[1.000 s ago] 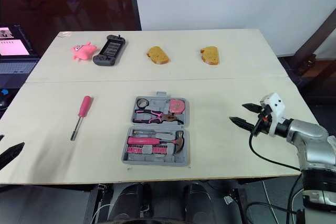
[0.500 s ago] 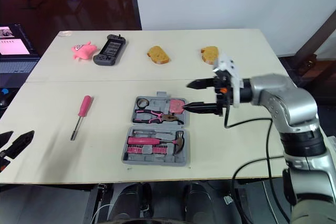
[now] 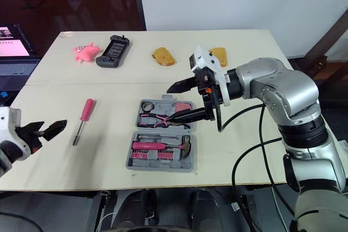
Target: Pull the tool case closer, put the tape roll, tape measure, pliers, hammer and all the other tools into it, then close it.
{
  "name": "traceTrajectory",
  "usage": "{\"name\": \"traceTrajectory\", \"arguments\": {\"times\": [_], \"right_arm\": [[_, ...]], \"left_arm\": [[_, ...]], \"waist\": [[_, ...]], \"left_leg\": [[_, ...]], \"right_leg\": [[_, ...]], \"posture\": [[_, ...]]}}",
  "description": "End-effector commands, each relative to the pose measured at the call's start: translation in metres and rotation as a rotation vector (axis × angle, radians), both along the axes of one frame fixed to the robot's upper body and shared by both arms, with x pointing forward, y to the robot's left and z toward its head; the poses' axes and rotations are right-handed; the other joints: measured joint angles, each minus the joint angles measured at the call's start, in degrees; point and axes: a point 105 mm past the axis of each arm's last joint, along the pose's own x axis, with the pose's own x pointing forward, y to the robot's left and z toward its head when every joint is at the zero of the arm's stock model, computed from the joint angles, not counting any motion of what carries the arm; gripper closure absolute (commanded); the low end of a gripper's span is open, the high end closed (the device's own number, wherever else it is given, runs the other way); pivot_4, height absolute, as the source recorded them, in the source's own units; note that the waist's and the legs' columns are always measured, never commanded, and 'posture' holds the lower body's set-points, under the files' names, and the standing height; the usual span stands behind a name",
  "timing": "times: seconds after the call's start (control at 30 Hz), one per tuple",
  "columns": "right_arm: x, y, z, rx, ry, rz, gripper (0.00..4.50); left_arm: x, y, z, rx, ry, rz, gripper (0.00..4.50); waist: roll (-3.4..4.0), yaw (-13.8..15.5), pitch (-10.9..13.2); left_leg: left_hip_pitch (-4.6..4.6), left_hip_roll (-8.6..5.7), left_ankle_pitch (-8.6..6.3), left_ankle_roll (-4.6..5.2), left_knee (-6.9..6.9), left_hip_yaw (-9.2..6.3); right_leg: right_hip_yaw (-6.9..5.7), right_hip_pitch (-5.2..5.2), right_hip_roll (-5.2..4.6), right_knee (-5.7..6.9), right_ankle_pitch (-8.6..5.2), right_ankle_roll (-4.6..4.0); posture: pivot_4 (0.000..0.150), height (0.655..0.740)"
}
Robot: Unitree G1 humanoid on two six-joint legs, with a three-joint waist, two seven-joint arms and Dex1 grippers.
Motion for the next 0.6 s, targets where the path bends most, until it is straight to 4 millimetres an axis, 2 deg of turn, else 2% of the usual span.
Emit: {"name": "traceTrajectory", "arguments": {"times": [0.03, 0.17, 0.33, 0.6], "right_arm": [[-0.001, 0.0, 0.006, -0.006, -0.059, -0.028, 0.06], [0.002, -0.003, 0.002, -0.016, -0.073, -0.084, 0.06], [0.004, -0.005, 0.001, -0.023, -0.089, -0.138, 0.06], [0.005, -0.008, 0.002, -0.032, -0.094, -0.185, 0.06]], "left_arm": [[0.014, 0.005, -0.003, 0.058, 0.043, -0.022, 0.0], [0.037, 0.01, -0.014, 0.053, 0.077, -0.001, 0.0], [0.063, 0.007, -0.028, 0.075, 0.107, -0.008, 0.0], [0.087, -0.007, -0.05, 0.074, 0.129, -0.033, 0.0]], "waist": [[0.0, 0.0, 0.0], [-0.02, 0.0, 0.0], [-0.06, 0.1, 0.0], [-0.08, 0.0, 0.0]], "left_leg": [[0.0, 0.0, 0.0, 0.0, 0.0, 0.0], [-0.02, 0.0, 0.01, -0.01, -0.03, 0.05], [-0.12, -0.02, 0.03, -0.04, 0.03, 0.03], [-0.21, -0.04, 0.05, -0.03, 0.08, 0.03]], "right_leg": [[0.0, -0.01, 0.02, 0.01, 0.0, 0.0], [0.01, -0.06, 0.04, 0.02, 0.02, 0.03], [-0.02, -0.09, 0.06, 0.04, 0.04, 0.07], [-0.05, -0.14, 0.09, 0.06, 0.11, 0.19]], "posture": [[0.15, 0.7188], [0.15, 0.7188], [0.15, 0.7188], [0.15, 0.7188]]}}
